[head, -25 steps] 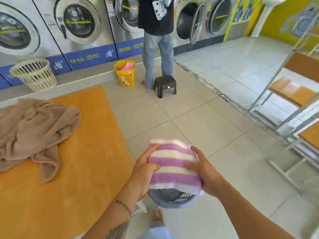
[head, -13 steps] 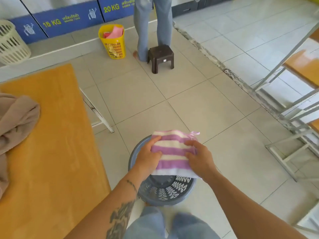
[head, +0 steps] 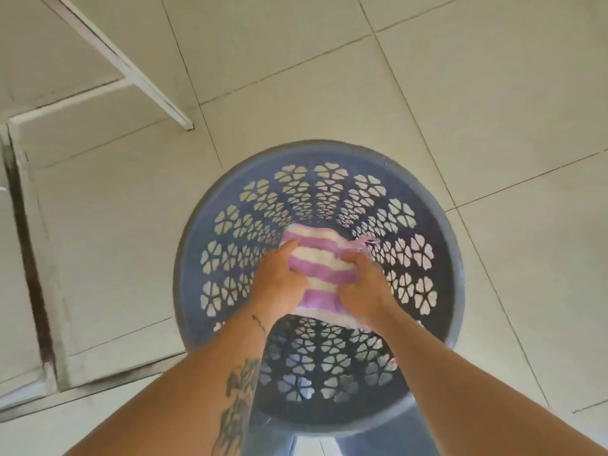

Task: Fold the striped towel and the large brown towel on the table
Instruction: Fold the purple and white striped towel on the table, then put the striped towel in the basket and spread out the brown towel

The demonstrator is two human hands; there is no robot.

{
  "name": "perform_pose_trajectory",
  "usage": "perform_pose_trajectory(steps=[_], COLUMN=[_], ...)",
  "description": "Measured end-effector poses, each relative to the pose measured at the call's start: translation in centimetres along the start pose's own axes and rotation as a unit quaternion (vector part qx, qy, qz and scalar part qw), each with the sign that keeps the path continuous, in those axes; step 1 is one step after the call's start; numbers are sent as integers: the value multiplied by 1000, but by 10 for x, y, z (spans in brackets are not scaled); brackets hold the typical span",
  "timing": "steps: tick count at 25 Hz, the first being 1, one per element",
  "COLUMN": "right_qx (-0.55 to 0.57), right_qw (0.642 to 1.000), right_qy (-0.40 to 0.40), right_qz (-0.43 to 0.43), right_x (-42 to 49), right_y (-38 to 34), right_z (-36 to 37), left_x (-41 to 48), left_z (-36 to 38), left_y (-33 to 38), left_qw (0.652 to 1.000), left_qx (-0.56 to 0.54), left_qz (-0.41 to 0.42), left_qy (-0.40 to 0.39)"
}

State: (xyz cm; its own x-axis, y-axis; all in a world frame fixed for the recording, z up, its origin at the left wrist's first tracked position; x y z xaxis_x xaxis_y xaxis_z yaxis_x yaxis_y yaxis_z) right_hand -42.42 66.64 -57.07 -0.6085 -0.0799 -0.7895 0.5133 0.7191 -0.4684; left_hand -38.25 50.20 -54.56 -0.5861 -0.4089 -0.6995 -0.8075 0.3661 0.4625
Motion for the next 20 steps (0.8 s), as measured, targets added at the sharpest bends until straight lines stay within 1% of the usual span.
perform_pose_trajectory(steps=[3,5,6,8,12,15,17,20], right_qx=[-65,-113,-122,-103,-78,-78,-86,-96], right_qw=[997,992,992,994,996,994,991,984], right_qy=[-32,-46,-43,-35,-16,-1,12,21], right_qz=[-3,-6,-7,-8,-38,-72,-102,-149], right_x=[43,52,52,40,-6,-57,-106,-187], right_y=[19,21,18,8,-35,-80,-118,-170], right_z=[30,32,28,13,-29,-65,-95,-135], left_x=[43,57,58,49,-1,-51,-97,-178], left_z=[25,31,30,20,-20,-64,-99,-158], left_y=[-33,-43,-43,-33,19,61,93,140], left_qw=[999,998,998,999,999,996,989,980], left_qx=[32,43,39,13,-37,-84,-132,-157], left_qz=[-18,-30,-38,-47,-31,-15,8,69], left_qy=[-27,-33,-32,-22,-1,37,60,105])
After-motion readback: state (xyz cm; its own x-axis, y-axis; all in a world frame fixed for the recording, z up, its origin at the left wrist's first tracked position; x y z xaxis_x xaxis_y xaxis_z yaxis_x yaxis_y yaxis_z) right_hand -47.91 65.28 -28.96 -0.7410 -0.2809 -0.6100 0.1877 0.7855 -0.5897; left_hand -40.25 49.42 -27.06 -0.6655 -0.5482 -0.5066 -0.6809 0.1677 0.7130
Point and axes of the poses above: each hand's wrist, its own x-axis towards the middle knuckle, its own z-axis out of the palm, y = z × x, the point moved 5 cm from there along x, towards the middle knuckle, and after that the axes turned 4 degrees about y, right-handed, at the moved point
